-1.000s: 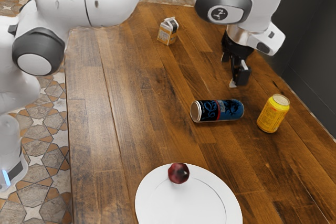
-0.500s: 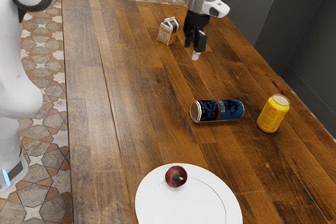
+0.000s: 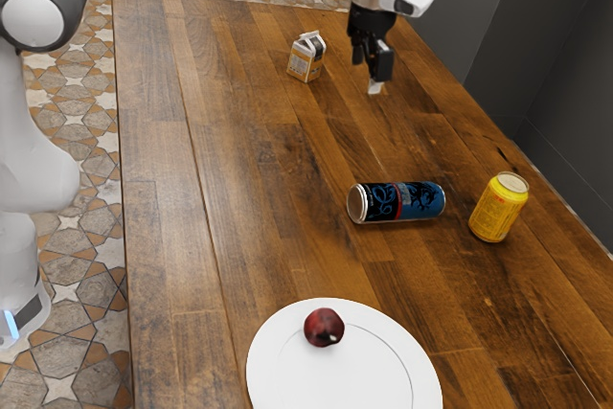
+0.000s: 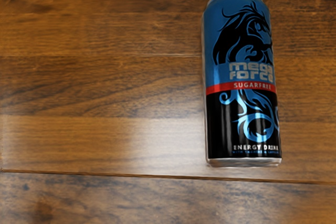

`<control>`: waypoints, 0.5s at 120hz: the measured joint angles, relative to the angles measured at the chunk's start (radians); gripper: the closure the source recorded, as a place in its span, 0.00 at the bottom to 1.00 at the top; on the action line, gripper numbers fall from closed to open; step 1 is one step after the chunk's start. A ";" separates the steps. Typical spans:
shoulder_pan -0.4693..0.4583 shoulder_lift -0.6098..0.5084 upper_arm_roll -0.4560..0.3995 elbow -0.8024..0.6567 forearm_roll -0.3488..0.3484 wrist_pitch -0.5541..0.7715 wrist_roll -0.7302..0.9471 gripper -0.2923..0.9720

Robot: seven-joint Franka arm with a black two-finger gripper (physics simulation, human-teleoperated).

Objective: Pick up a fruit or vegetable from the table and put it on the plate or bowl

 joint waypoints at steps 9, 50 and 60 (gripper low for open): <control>0.007 0.000 0.001 -0.001 -0.005 0.001 0.009 0.25; -0.040 -0.009 0.079 0.067 -0.035 -0.018 0.040 0.25; -0.040 -0.038 0.125 0.034 -0.031 0.002 0.046 0.25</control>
